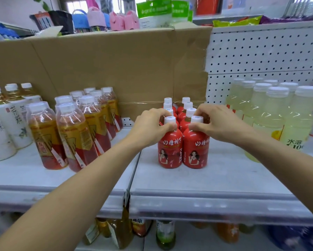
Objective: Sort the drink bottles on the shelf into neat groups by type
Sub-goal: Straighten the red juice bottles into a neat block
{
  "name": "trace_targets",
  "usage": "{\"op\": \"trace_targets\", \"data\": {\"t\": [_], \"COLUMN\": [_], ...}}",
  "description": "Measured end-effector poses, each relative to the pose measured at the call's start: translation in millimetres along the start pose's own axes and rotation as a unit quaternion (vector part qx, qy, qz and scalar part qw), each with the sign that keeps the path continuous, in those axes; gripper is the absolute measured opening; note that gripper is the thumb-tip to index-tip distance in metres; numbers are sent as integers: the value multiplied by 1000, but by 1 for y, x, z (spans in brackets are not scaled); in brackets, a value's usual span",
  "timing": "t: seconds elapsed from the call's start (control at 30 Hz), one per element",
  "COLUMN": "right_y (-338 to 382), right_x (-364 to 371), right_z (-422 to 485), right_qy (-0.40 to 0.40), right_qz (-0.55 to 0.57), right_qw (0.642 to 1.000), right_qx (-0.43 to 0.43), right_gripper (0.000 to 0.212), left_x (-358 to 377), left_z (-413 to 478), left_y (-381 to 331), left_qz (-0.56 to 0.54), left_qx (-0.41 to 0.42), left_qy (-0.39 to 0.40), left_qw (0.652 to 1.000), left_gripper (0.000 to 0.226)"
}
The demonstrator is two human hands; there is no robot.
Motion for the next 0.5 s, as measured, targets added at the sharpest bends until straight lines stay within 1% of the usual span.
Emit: {"op": "trace_targets", "data": {"t": [0.1, 0.3, 0.43, 0.5], "right_y": [0, 4, 6, 8], "right_x": [1, 0, 4, 11], "right_z": [0, -6, -12, -18], "right_qy": [0, 7, 23, 15], "right_qz": [6, -2, -16, 3], "right_qw": [1000, 1000, 999, 1000], "right_qx": [1, 8, 24, 22], "right_gripper": [27, 29, 38, 50], "left_x": [-2, -4, 2, 8], "left_z": [-3, -6, -15, -28], "left_y": [-5, -7, -5, -4], "left_qz": [14, 9, -23, -57], "left_qx": [6, 2, -14, -6], "left_qy": [-8, 0, -13, -4], "left_qw": [1000, 1000, 1000, 998], "left_gripper": [34, 36, 46, 55]}}
Point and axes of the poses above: each hand's wrist, its own z-axis towards the middle knuckle, its own x-axis out of the palm, y = z × x, the point moved 2 cm from there along z, towards the middle knuckle, and after that the axes turned 5 degrees about z, right-handed, at the moved point
